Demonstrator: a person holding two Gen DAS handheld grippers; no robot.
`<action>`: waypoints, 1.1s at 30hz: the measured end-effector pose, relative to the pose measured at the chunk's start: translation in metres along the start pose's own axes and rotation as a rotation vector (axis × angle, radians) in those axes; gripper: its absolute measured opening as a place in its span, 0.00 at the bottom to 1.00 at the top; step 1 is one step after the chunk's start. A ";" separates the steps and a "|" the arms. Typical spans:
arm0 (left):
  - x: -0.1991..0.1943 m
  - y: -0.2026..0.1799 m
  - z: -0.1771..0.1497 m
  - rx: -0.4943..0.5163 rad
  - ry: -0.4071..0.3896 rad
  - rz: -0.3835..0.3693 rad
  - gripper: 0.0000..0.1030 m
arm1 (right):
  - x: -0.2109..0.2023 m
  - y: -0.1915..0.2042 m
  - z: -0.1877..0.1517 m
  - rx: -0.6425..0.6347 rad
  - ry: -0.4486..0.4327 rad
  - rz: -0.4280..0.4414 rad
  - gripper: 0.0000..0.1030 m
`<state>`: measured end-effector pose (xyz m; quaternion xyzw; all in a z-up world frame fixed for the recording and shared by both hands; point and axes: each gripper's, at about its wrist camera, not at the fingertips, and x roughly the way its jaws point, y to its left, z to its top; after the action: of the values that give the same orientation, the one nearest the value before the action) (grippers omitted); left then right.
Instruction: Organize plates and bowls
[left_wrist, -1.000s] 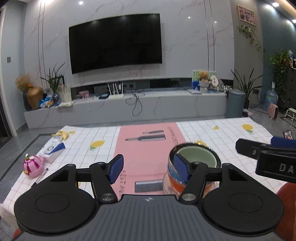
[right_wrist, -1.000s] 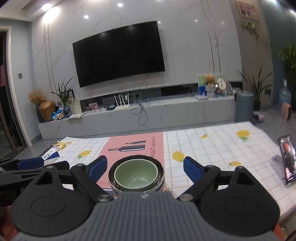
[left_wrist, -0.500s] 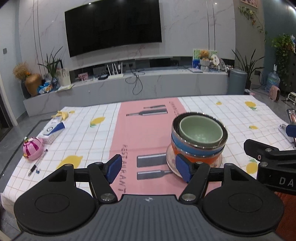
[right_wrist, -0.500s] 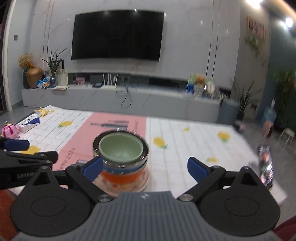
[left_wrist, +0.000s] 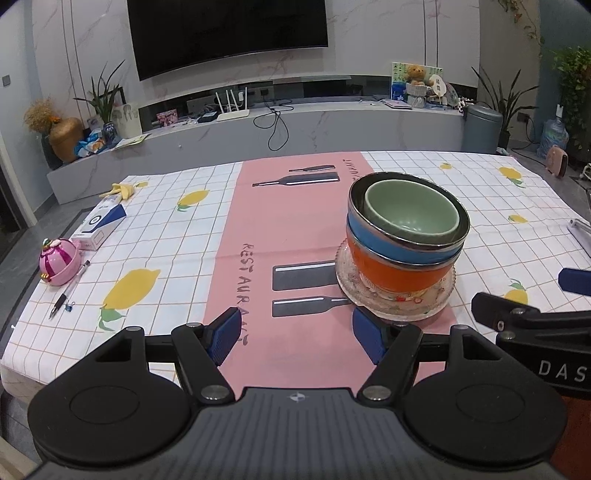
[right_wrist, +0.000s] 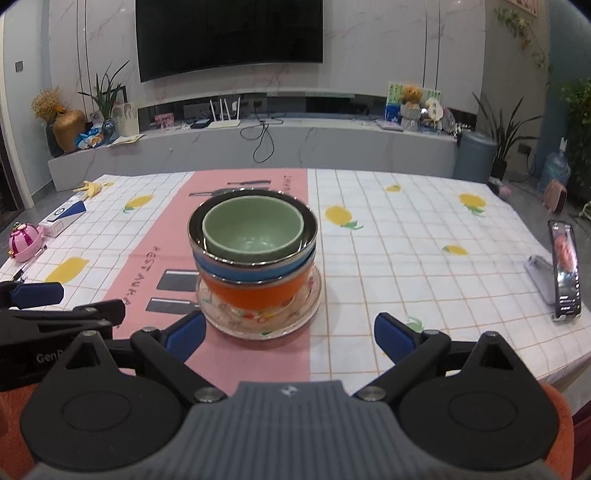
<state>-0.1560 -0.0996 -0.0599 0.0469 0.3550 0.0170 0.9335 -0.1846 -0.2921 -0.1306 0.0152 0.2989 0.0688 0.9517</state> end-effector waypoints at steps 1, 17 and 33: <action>0.000 0.000 0.000 -0.002 0.001 0.000 0.79 | 0.001 0.000 0.000 0.004 0.006 0.007 0.93; 0.003 0.007 0.005 -0.022 0.011 0.020 0.79 | 0.008 0.006 0.005 0.022 0.036 0.049 0.93; 0.006 0.008 0.006 -0.040 0.013 0.017 0.79 | 0.006 0.013 0.012 -0.020 0.031 0.032 0.93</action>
<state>-0.1471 -0.0913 -0.0585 0.0311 0.3604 0.0323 0.9317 -0.1741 -0.2781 -0.1229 0.0092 0.3124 0.0871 0.9459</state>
